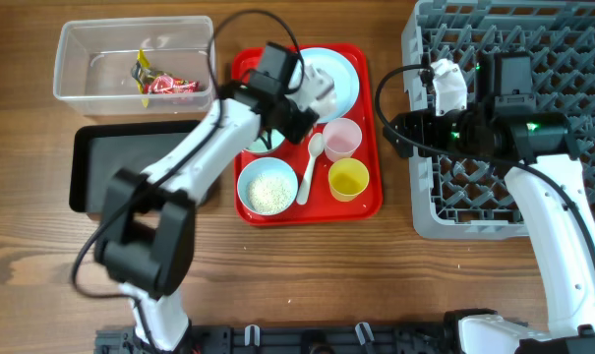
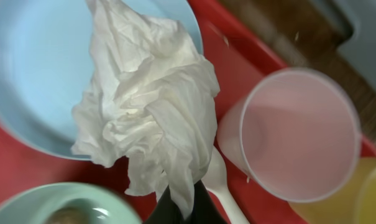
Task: Sort waste into correct bins and load items into the dishwasher rack
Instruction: 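Grasp white tissue with left gripper and drop it in clear bin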
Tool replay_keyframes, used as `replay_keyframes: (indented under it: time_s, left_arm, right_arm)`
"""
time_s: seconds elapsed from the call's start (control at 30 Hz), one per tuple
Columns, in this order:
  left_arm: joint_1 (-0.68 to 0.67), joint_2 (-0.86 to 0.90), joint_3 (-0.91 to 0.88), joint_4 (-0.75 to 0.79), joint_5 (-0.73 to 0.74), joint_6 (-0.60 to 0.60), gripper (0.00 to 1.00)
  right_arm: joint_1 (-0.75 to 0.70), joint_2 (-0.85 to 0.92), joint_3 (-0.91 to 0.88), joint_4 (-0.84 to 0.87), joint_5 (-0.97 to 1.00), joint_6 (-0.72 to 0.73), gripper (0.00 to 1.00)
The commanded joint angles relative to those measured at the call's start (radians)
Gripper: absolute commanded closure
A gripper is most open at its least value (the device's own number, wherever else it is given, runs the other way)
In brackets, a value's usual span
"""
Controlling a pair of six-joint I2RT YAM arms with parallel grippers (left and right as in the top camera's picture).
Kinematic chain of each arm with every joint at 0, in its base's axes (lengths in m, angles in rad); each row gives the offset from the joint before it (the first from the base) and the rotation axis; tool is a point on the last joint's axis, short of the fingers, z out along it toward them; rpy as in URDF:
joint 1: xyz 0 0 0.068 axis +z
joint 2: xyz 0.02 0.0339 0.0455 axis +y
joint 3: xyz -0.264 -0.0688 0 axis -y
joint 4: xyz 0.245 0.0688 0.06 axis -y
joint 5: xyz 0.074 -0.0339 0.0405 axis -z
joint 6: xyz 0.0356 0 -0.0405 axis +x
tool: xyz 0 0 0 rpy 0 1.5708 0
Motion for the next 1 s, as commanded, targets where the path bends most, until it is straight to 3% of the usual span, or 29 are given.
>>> replay_keyframes:
  time_s: [0.0,0.07,0.27,0.4,0.43,0.47,0.57,0.7,0.9,0.93,0.97]
  left_arm:
    - [0.094,-0.17,0.039,0.03,-0.015,-0.1,0.96]
    - [0.166,-0.21,0.039,0.031,-0.027,-0.134,0.96]
    - [0.476,-0.197,0.039,-0.008,-0.256,-0.239,0.96]
    - [0.6,-0.168,0.039,-0.006,-0.236,-0.264,0.93]
    - [0.607,-0.166,0.039,-0.016,-0.224,-0.264,0.58]
    - [0.607,-0.164,0.039,-0.023,-0.223,-0.264,0.0]
    - [0.589,-0.166,0.039,-0.024,-0.204,-0.264,0.0]
    - [0.502,-0.213,0.039,-0.028,-0.056,-0.264,0.0]
    - [0.165,-0.132,0.039,-0.102,-0.047,-0.254,0.0]
    - [0.133,-0.099,0.039,-0.1,-0.047,-0.257,0.02]
    - [0.102,-0.051,0.039,-0.101,-0.047,-0.257,0.13]
  right_arm:
    - [-0.003,0.003,0.014,0.008,0.01,-0.018,0.09]
    - [-0.003,0.003,0.014,0.01,0.01,-0.017,0.1]
    - [-0.003,0.003,0.014,0.024,0.009,-0.016,0.1]
    - [-0.003,0.003,0.014,0.034,0.009,-0.016,0.1]
    - [-0.003,0.003,0.014,0.035,0.009,-0.016,0.09]
    - [-0.003,0.003,0.014,0.036,0.009,-0.016,0.1]
    - [-0.003,0.003,0.014,0.037,0.009,-0.016,0.09]
    - [-0.003,0.003,0.014,0.037,0.009,-0.016,0.1]
    - [-0.003,0.003,0.014,0.046,0.009,-0.01,0.09]
    - [-0.003,0.003,0.014,0.045,0.01,-0.009,0.09]
    - [-0.003,0.003,0.014,0.045,0.009,-0.008,0.09]
